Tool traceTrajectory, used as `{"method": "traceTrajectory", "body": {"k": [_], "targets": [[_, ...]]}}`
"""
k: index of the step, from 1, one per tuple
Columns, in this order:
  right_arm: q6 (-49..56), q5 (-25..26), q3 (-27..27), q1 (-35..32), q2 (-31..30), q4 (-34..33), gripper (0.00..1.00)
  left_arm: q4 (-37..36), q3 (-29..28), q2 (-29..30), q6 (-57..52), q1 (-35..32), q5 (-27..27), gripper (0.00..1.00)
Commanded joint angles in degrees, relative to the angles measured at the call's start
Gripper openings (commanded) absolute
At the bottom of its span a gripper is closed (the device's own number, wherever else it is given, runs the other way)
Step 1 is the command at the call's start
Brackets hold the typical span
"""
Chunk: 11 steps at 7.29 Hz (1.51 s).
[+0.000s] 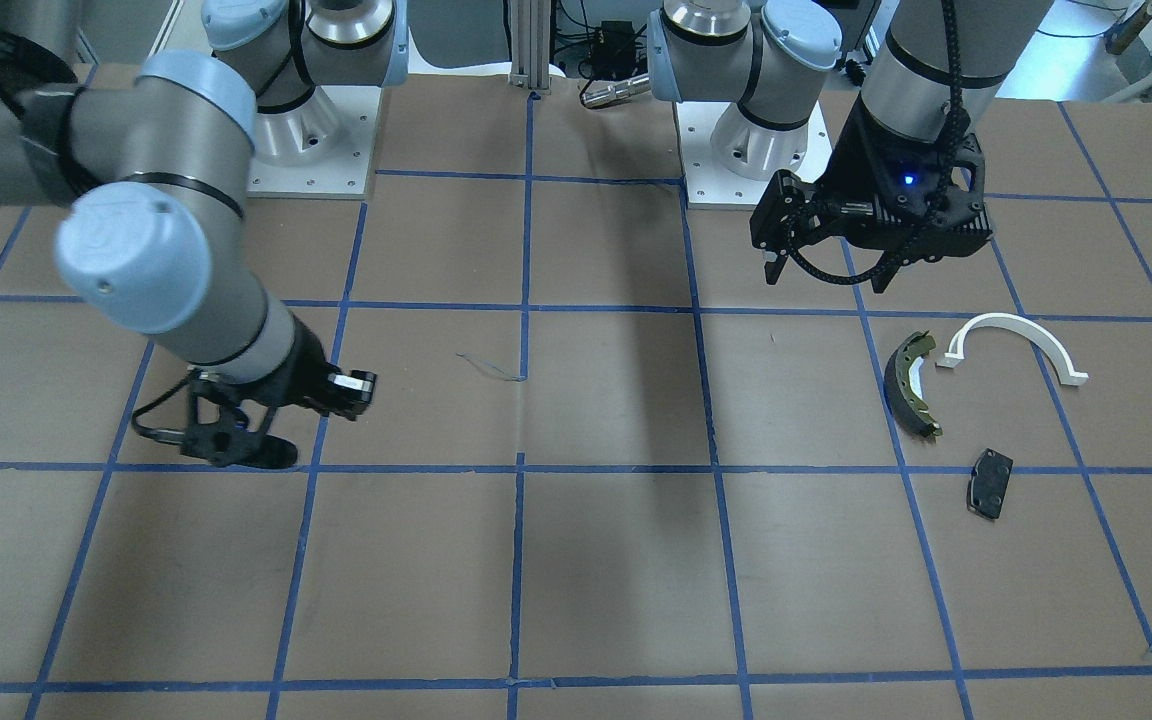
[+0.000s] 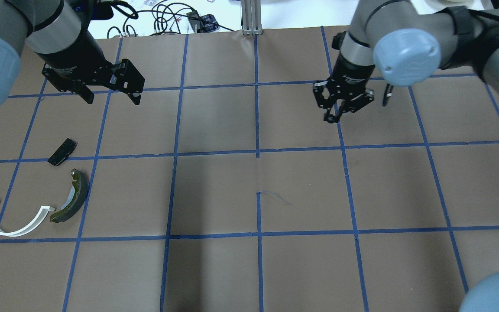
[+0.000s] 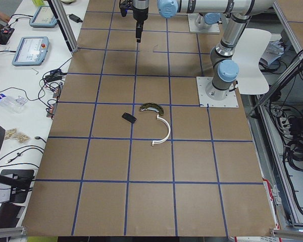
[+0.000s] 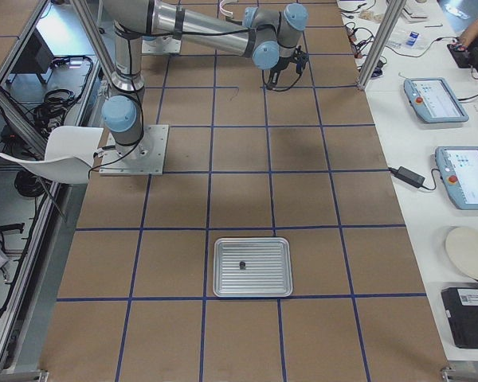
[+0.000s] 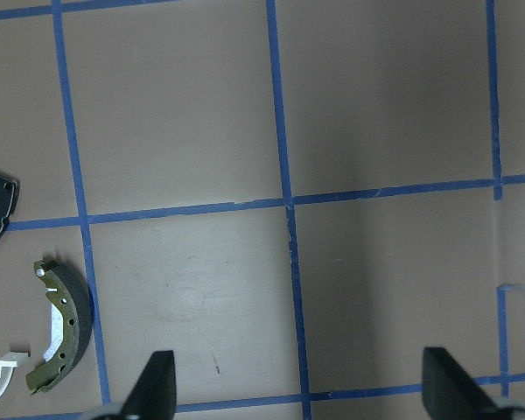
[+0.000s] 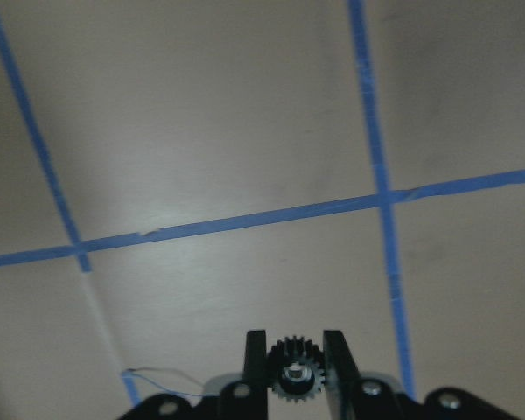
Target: Place bearing gear from tray to pile
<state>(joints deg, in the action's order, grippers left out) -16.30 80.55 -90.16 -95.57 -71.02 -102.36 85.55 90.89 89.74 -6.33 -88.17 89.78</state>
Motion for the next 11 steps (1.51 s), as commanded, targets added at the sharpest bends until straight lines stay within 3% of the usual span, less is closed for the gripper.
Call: {"method": "traceTrajectory", "body": {"k": [1,2,3,4,6,8,10,11], "targets": [[-13.6,-3.0,-0.2,-9.3,5.6,-12.5,0.11,0.1,0.0,0.0,0.0,0.0,0.0,1.00],[-14.7,-1.9,-0.6,-12.3,8.5,-17.5,0.10,0.1,0.0,0.0,0.0,-0.1,0.0,1.00],[-14.8,-1.4,-1.0,-13.1,9.7,-18.5,0.39,0.1,0.0,0.0,0.0,-0.1,0.0,1.00],[-14.9,0.2,-1.2,-13.0,9.9,-18.0,0.99,0.1,0.0,0.0,0.0,0.0,0.0,1.00],[-11.2,0.5,0.1,-9.1,8.5,-13.8,1.00,0.1,0.0,0.0,0.0,-0.1,0.0,1.00],[5.1,1.4,-0.2,3.8,0.7,-0.4,1.00,0.0,0.1,0.1,1.0,-0.2,-0.2,1.00],[26.9,14.7,-0.6,14.5,-2.8,2.5,1.00,0.1,0.0,1.4,1.3,-0.9,-0.3,1.00],[38.9,17.9,-1.0,19.8,-4.6,2.8,1.00,-1.3,0.0,2.4,5.1,-2.1,-0.8,1.00]]}}
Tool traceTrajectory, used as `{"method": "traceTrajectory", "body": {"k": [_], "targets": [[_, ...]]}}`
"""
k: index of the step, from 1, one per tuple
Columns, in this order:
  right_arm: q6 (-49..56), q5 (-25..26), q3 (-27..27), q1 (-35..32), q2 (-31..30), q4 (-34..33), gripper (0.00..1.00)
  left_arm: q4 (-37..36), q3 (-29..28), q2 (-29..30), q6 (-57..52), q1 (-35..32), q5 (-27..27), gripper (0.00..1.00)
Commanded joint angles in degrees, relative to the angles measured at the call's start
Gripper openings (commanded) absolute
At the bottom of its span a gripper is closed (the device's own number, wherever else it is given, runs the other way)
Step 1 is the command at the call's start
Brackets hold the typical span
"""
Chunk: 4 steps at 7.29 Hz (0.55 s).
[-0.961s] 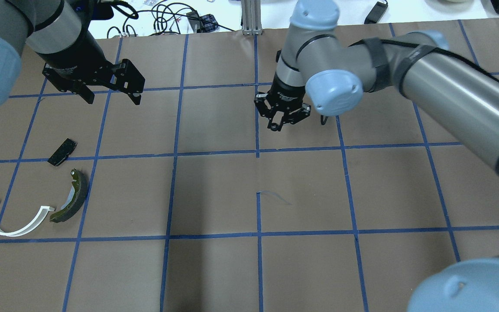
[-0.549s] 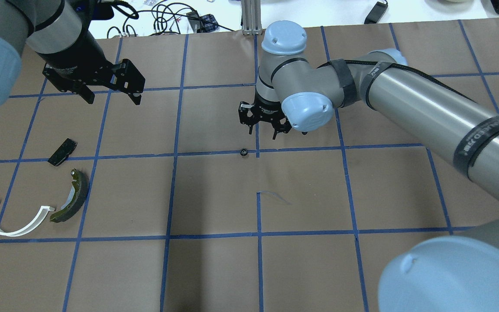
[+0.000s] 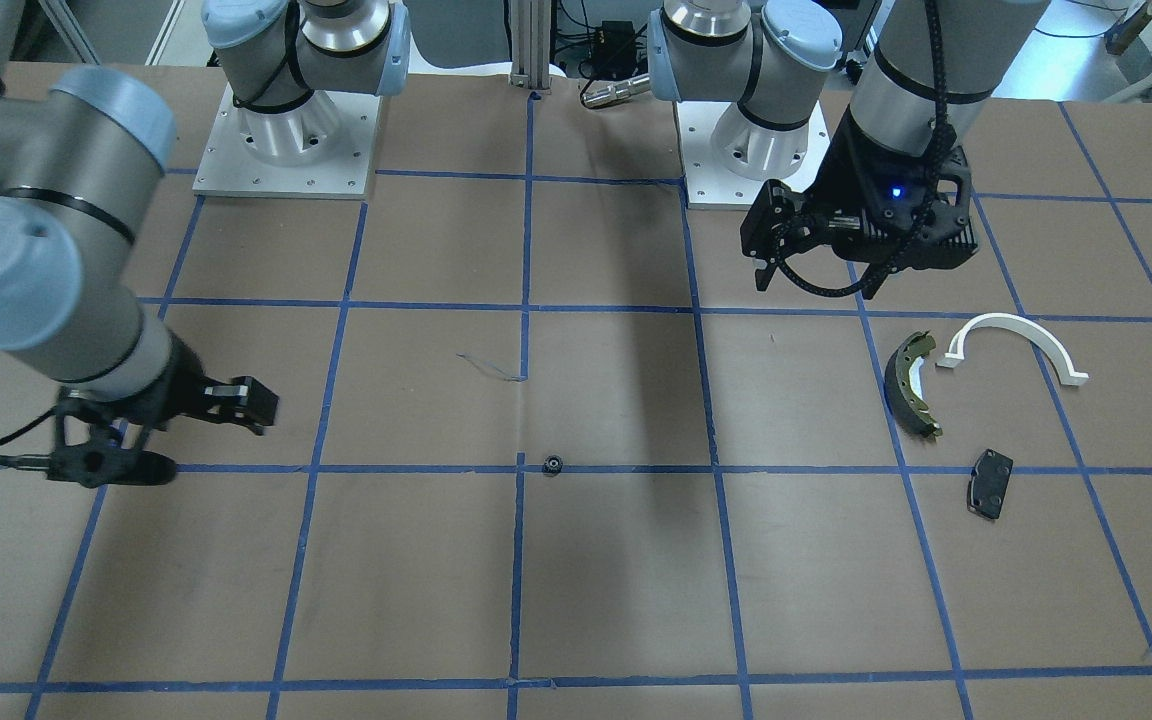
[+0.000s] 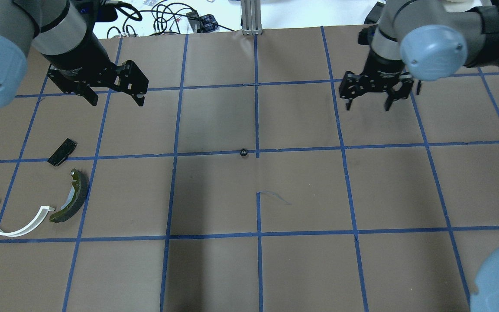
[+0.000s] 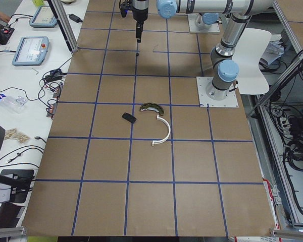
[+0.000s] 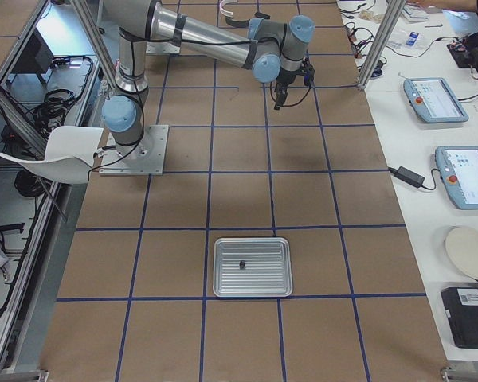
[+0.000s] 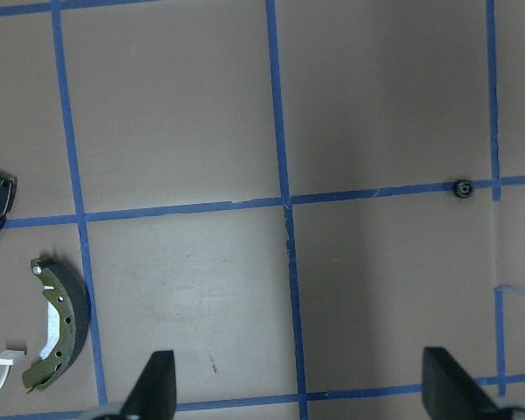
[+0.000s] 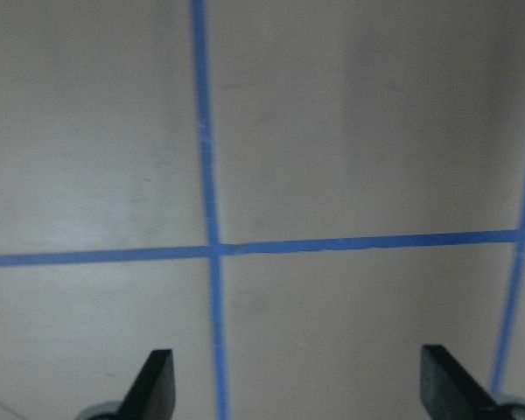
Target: Place bearing gear from tray to pile
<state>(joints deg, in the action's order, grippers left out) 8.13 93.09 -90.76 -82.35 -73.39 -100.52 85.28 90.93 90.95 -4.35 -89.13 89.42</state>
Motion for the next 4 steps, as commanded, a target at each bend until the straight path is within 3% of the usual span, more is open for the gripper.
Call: {"method": "traceTrajectory", "body": {"k": [1,4], "targets": [[26.3,5.8,-0.4,14.4,-3.0,0.9,1.00,-2.6,0.0,3.1,5.1,-5.4,-0.3,1.00],[55.3,3.3,-0.6,38.4,-1.2,-0.4,1.00,-13.5,0.1,14.2,13.4,-16.3,0.4,1.00]]}}
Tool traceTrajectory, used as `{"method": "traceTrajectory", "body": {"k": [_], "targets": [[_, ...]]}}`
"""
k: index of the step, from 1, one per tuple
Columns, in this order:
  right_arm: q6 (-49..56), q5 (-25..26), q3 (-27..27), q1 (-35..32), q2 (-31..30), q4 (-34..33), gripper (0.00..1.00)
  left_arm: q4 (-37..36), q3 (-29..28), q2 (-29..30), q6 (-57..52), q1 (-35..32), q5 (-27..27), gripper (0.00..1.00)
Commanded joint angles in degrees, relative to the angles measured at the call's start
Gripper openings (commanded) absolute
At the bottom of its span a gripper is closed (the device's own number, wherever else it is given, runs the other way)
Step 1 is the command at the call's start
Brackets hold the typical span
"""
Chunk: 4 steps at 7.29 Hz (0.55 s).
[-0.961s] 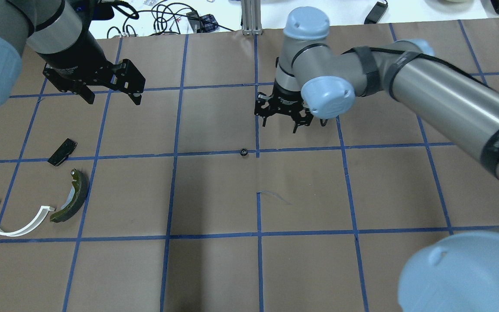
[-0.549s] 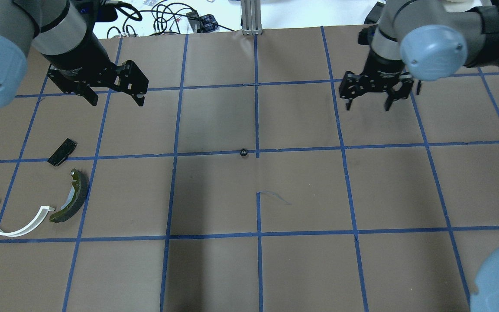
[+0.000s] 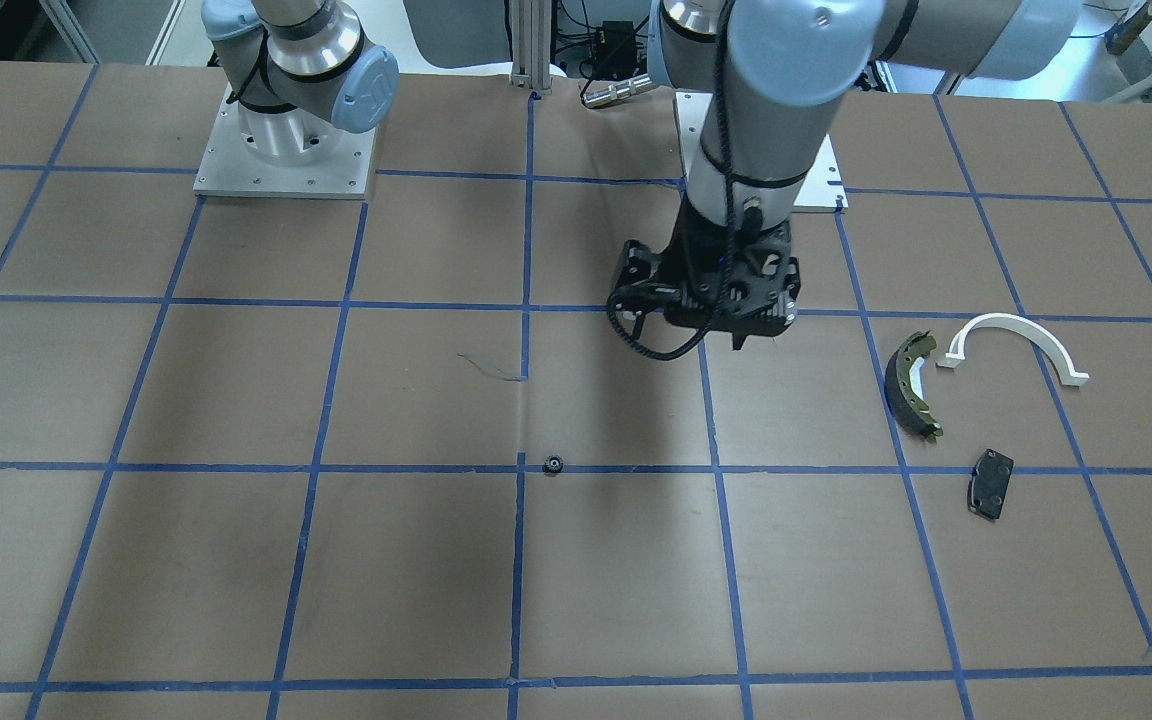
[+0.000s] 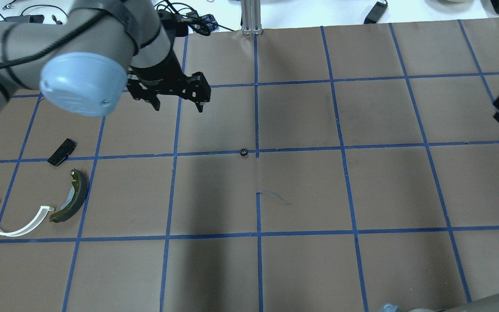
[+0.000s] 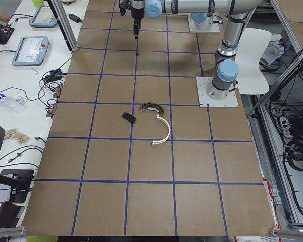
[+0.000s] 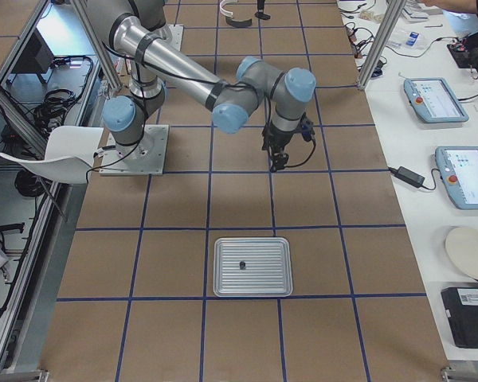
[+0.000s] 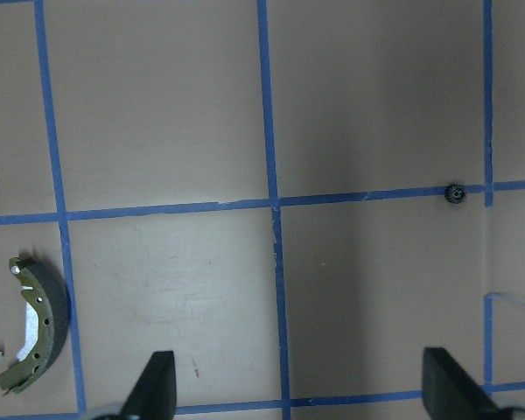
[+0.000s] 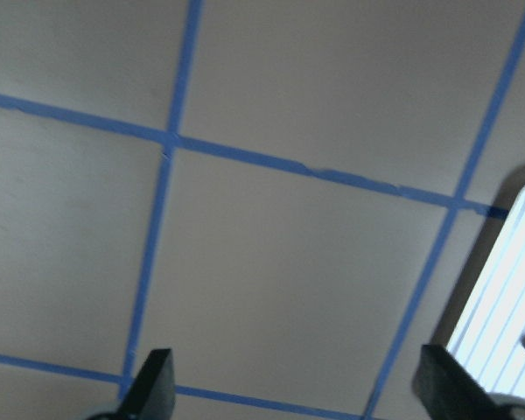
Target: Place bearing gear from tray to pile
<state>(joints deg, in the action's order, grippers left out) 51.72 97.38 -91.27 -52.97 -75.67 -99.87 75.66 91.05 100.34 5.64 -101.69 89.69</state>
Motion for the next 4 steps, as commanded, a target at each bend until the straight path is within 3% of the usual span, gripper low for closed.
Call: {"method": "traceTrajectory", "body": {"k": [1,2,4], "targets": [[19.7,-1.4,0.0,13.9,4.3,-5.6,1.00,-7.2,0.1,8.5,6.9,-6.0,0.2,1.00],[25.9,-1.3,0.0,17.9,9.3,-13.6,1.00,-9.9,0.1,12.1,10.8,-7.3,0.2,1.00],[30.3,-1.4,0.0,22.5,14.6,-16.1,1.00,-12.0,0.1,16.4,12.0,-7.8,2.4,1.00]]}}
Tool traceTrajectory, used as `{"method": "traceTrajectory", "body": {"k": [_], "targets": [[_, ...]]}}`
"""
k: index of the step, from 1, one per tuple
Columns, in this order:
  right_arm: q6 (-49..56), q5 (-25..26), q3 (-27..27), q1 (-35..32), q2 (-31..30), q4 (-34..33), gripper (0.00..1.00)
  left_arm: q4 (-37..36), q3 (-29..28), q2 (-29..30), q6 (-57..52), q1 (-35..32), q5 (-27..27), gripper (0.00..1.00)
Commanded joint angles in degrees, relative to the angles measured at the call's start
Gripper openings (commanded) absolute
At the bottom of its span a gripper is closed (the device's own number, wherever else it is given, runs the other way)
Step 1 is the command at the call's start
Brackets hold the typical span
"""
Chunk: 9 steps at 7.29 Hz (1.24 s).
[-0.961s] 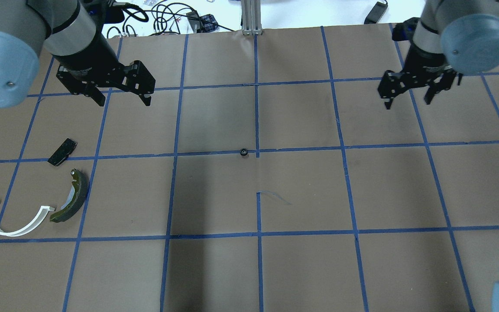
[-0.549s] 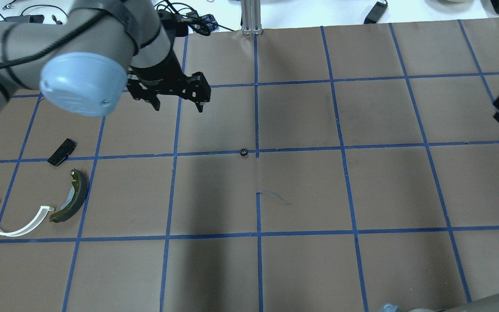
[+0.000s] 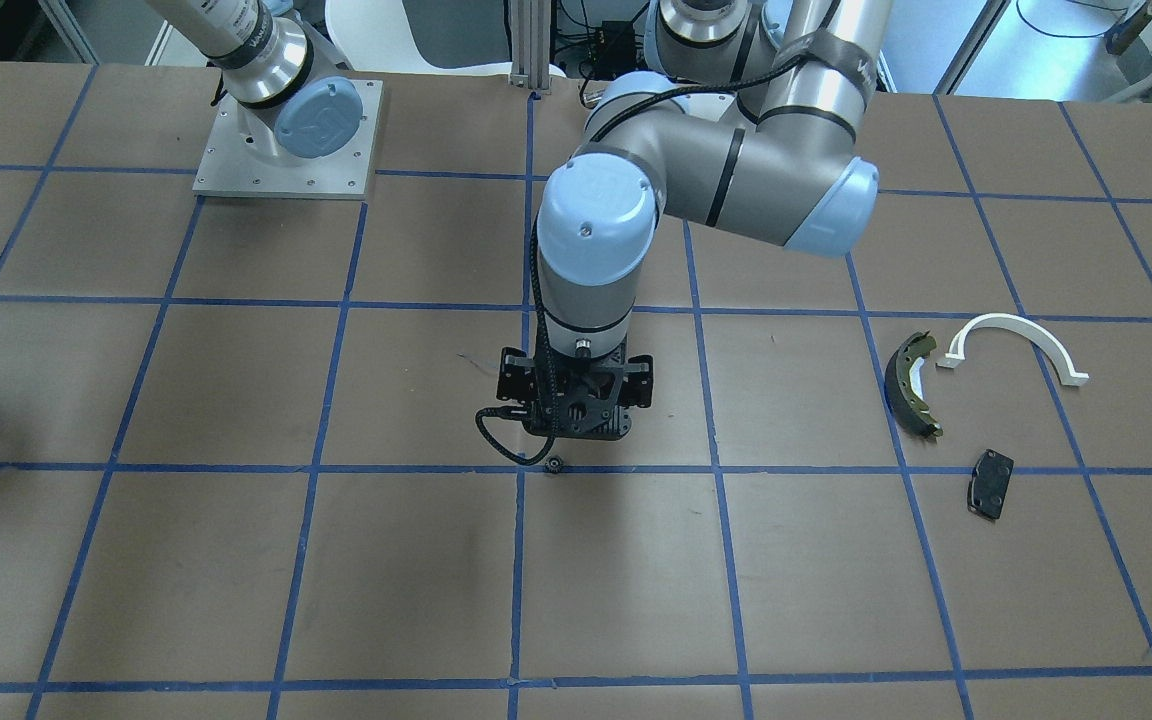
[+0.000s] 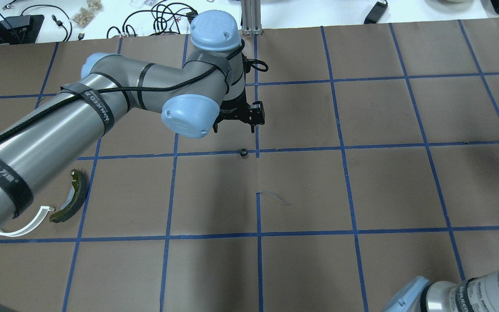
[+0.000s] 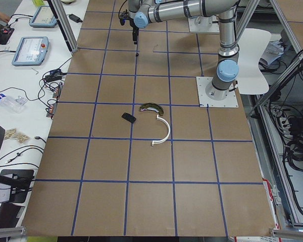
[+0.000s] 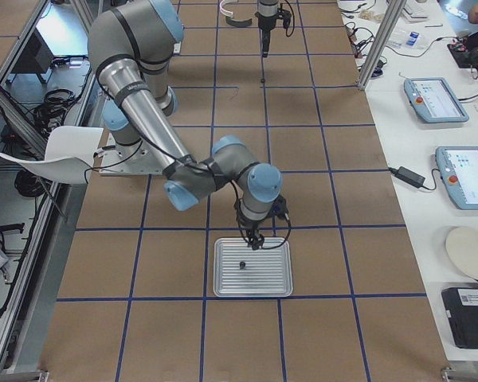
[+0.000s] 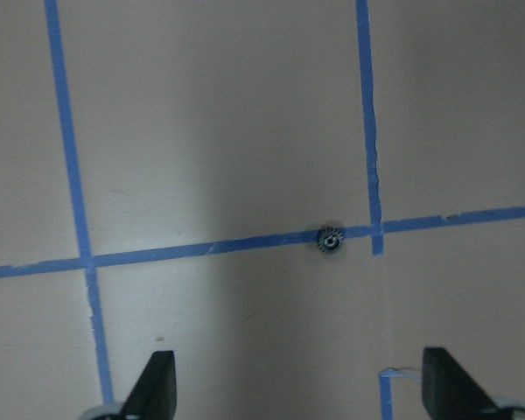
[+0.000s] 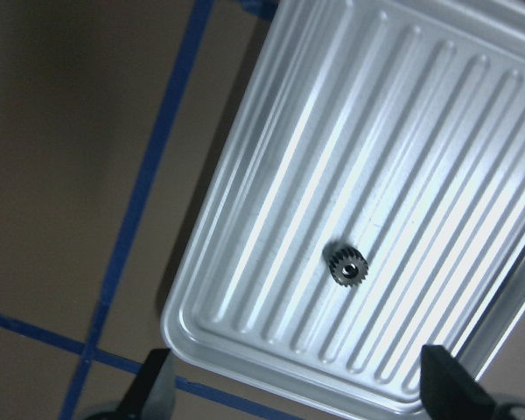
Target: Place bearing gear from tray to pile
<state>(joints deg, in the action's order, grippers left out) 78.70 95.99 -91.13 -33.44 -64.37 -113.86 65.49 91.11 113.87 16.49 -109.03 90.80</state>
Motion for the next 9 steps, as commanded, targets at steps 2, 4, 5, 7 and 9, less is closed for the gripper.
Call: {"method": "traceTrajectory", "body": {"k": [2,4,5,7,9], "targets": [[3.2,-0.7,0.1,2.9,5.5,-4.7,1.00,-6.0,1.0,6.8,2.4,-0.6,1.4,1.00],[3.4,-3.0,0.2,2.9,7.4,-7.4,1.00,-8.9,1.5,8.5,2.1,-0.6,1.4,1.00],[3.0,-3.1,0.1,2.7,7.7,-7.4,1.00,-8.8,1.8,8.6,2.5,-0.6,1.4,1.00],[2.2,-3.0,0.0,1.6,7.8,-8.2,0.90,-9.0,2.2,9.0,2.8,-0.6,1.2,0.90],[2.2,-3.1,0.0,1.6,8.2,-8.7,0.86,-9.9,3.1,9.0,2.7,-0.5,0.9,0.79]]}}
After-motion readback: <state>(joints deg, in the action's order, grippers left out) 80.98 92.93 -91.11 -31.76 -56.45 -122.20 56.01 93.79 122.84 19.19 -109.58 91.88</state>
